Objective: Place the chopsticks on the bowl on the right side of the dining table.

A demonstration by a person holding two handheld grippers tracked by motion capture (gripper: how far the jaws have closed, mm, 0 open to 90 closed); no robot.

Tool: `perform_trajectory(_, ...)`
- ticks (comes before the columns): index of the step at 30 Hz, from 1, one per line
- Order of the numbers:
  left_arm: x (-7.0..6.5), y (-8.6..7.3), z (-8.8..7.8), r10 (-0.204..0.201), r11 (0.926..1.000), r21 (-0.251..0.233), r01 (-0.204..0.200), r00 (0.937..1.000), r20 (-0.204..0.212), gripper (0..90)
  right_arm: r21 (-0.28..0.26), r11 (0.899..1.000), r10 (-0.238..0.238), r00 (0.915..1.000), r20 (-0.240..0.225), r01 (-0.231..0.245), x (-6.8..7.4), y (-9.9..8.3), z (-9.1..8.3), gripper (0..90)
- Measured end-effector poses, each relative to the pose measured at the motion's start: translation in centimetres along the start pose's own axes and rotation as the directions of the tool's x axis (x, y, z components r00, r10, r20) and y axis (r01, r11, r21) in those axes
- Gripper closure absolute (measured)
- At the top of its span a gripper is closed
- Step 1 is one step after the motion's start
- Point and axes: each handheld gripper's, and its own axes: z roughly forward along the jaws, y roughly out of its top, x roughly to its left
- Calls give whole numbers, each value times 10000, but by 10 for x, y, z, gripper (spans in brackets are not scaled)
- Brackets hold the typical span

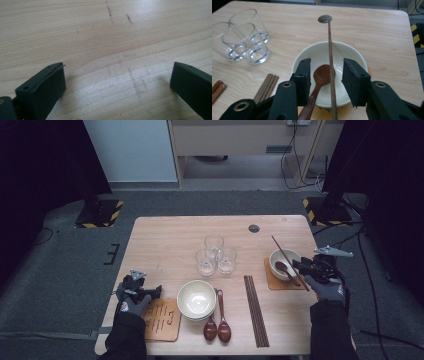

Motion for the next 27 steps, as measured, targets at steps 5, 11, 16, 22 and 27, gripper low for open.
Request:
perform_trajectory(5, 0, 0, 0, 1, 10000, -1, -1, 10000, -1, 0, -219, 9997, -116, 9999, -103, 114, 10, 3, -11, 532)
perform_trajectory(11, 0, 0, 0, 3, 10000, 0, -3, 10000, 0, 0, -397, 9988, -289, 9992, -279, 278, 24, 4, -21, 487)
perform_trajectory(16, 0, 0, 0, 2, 10000, 0, -2, 10000, -1, 0, -505, 9982, -333, 9990, -295, 318, 36, 4, -26, 460)
perform_trajectory(22, 0, 0, 0, 3, 10000, 1, -3, 10000, 0, 0, -428, 9974, -588, 9976, -359, 572, 53, 3, -25, 453)
perform_trajectory(27, 0, 0, 0, 3, 10000, 1, -3, 10000, 0, 0, -428, 9968, -697, 9966, -438, 678, 66, 2, -23, 452)
